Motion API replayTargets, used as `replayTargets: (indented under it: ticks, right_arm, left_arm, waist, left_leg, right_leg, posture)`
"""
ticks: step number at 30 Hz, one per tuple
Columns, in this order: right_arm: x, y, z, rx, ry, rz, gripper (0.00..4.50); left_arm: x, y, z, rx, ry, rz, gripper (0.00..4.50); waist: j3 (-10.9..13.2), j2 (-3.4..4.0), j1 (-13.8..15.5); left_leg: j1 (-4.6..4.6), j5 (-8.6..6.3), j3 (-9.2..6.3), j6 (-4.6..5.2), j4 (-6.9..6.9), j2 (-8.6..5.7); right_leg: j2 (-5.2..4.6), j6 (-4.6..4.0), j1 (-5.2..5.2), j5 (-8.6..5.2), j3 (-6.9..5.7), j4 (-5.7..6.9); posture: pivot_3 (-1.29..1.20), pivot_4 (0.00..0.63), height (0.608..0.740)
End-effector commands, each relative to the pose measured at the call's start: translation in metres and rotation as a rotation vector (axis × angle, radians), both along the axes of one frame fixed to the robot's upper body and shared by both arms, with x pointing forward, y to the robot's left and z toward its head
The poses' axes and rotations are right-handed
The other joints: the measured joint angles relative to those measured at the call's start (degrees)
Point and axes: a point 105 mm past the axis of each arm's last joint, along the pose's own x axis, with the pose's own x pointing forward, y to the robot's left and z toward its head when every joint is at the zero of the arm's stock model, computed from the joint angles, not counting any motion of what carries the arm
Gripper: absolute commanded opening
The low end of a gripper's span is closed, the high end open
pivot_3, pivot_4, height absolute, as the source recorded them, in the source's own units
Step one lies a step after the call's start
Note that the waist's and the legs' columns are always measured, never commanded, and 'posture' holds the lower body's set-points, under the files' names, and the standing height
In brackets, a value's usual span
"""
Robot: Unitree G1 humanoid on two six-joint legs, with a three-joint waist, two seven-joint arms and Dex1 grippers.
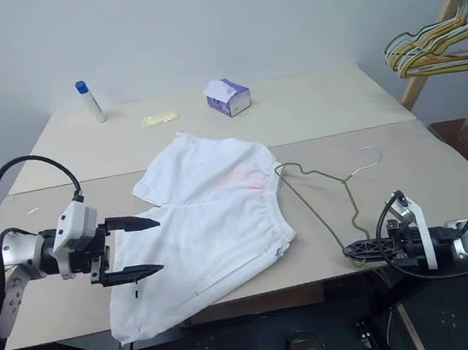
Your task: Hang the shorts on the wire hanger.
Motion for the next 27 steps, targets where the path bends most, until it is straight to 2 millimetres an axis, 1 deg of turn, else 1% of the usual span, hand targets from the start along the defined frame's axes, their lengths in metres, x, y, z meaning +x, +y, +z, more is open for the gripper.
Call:
replayTargets:
  ticks: [1, 4, 11, 13, 18, 20, 23, 27]
  right_arm:
    - [0.004, -0.002, 0.007, 0.006, -0.044, -0.014, 0.00]
    - [0.007, -0.005, 0.005, -0.001, -0.044, -0.037, 0.00]
    - [0.008, -0.005, -0.003, -0.019, -0.027, -0.044, 0.00]
    - [0.007, -0.004, -0.002, -0.006, -0.032, -0.042, 0.00]
    - [0.006, 0.005, 0.000, 0.015, -0.051, 0.001, 0.00]
    - [0.006, 0.009, 0.005, 0.035, -0.073, 0.034, 0.00]
    - [0.006, 0.014, 0.002, 0.025, -0.059, 0.070, 0.00]
    - [0.017, 0.015, -0.005, -0.019, -0.060, 0.096, 0.00]
  left_arm:
    - [-0.001, -0.004, 0.006, 0.016, -0.049, -0.025, 4.48]
    - [-0.002, -0.005, 0.004, 0.014, -0.047, -0.030, 4.48]
    - [-0.002, -0.005, 0.001, 0.019, -0.043, -0.034, 4.48]
    - [-0.003, -0.006, 0.002, 0.019, -0.043, -0.038, 4.48]
    - [-0.001, -0.005, 0.001, 0.022, -0.049, -0.033, 4.48]
    - [0.000, -0.004, -0.001, 0.026, -0.051, -0.028, 4.48]
    - [0.001, -0.005, -0.001, 0.024, -0.052, -0.028, 4.48]
    - [0.002, -0.005, -0.003, 0.025, -0.057, -0.023, 4.48]
  waist:
    - [0.0, 0.00, 0.0]
    - [0.0, 0.00, 0.0]
    - [0.0, 0.00, 0.0]
    - [0.0, 0.01, 0.0]
    - [0.0, 0.01, 0.1]
    - [0.0, 0.01, 0.0]
    - [0.0, 0.01, 0.0]
    - [0.0, 0.03, -0.1]
  left_leg:
    - [0.00, 0.00, 0.00, 0.00, 0.00, 0.00]
    - [0.00, 0.00, 0.00, 0.00, 0.00, 0.00]
    - [0.00, 0.00, -0.01, 0.00, 0.00, 0.00]
    - [0.00, 0.00, 0.00, 0.00, 0.01, -0.01]
    - [0.00, 0.00, -0.01, 0.00, 0.01, 0.00]
    - [0.00, 0.00, -0.01, 0.00, 0.01, 0.00]
    - [0.02, 0.00, 0.00, 0.00, 0.01, 0.01]
    - [0.02, 0.00, 0.02, 0.00, 0.03, 0.00]
  right_leg:
    - [0.00, 0.00, 0.00, 0.00, 0.00, 0.00]
    - [0.00, 0.00, 0.00, 0.00, 0.00, 0.00]
    - [0.00, 0.00, 0.01, 0.00, 0.00, 0.00]
    - [0.00, 0.00, 0.01, 0.00, 0.00, 0.01]
    - [0.00, -0.01, 0.01, 0.01, 0.00, 0.01]
    - [0.00, 0.00, 0.01, 0.00, 0.00, 0.01]
    - [0.01, 0.00, 0.02, 0.00, 0.00, 0.01]
    - [0.01, 0.01, 0.00, 0.00, 0.03, 0.03]
  posture:
    - [-0.06, 0.000, 0.740]
    - [-0.06, 0.000, 0.740]
    - [-0.06, 0.000, 0.740]
    - [-0.06, 0.000, 0.740]
    - [-0.05, 0.000, 0.740]
    - [-0.05, 0.000, 0.740]
    - [-0.05, 0.000, 0.740]
    - [-0.04, 0.000, 0.740]
